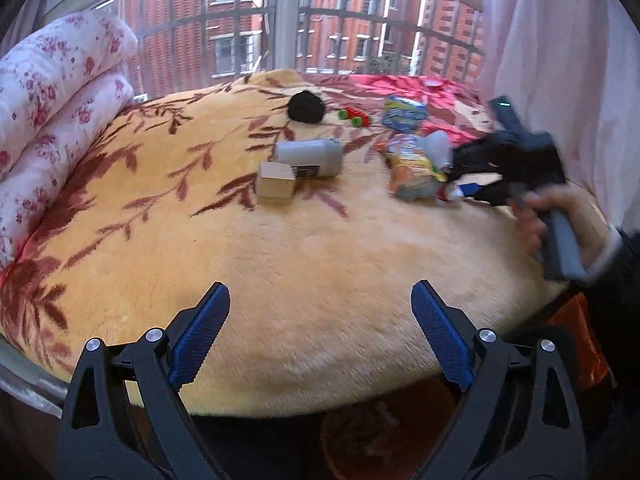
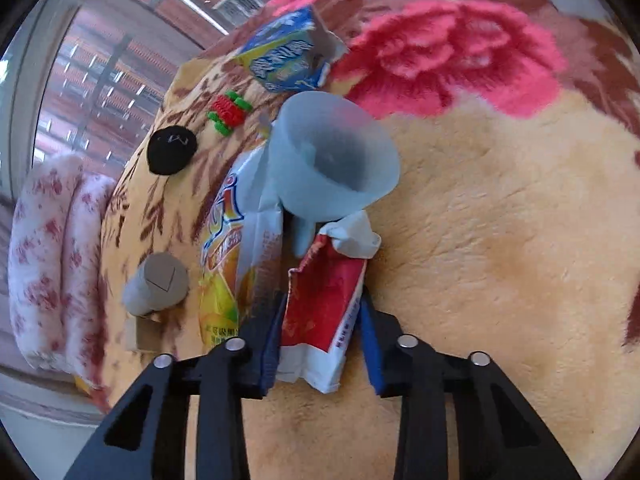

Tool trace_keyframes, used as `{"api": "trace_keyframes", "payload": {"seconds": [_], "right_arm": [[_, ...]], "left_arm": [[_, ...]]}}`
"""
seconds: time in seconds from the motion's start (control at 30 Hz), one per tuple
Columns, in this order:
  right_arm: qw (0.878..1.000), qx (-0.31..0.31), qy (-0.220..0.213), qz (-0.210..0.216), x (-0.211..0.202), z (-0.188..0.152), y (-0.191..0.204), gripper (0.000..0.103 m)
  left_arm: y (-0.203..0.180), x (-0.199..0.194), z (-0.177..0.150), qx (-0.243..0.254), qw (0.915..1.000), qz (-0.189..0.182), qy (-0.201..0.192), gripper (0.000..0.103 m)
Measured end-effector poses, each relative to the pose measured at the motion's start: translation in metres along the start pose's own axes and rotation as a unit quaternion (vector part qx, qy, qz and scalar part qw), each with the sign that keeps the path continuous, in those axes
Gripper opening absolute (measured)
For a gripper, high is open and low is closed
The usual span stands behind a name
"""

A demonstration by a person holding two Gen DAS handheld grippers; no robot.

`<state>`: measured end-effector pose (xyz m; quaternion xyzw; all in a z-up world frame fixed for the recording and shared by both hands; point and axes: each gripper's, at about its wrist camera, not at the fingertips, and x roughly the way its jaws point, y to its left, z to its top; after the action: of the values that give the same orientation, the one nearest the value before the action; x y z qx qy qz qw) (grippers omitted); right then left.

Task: Collect trash
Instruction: 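Grasp the red-white box with the right tool while the left tool grasps the wooden block, then lower both items into the orange bucket and open both tools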

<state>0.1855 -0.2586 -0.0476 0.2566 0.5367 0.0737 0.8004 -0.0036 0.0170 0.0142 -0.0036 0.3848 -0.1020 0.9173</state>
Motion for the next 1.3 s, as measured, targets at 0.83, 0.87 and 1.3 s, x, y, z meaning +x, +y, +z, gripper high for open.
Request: {"api": "trace_keyframes", "payload": {"seconds": [0.83,0.87,1.3], "right_arm": [[0.985,-0.123,-0.107,0.058,-0.09,-0.094,0.0,0.018],[0.985,-0.125,-0.106,0.058,-0.09,-0.096,0.001,0.018],[0.972,-0.194,-0.114,0.06,-0.118,-0.15,0.023,0.018]], "left_arm": [[0.042,0.155,0.085,-0.054,0.9887,0.116,0.078,0.034],[0.041,0.153,0.084,-0.051,0.9891,0.116,0.074,0.034],[0.003,0.037,0.036,-0.019,0.9994,0.028,0.012,0.034]]}}
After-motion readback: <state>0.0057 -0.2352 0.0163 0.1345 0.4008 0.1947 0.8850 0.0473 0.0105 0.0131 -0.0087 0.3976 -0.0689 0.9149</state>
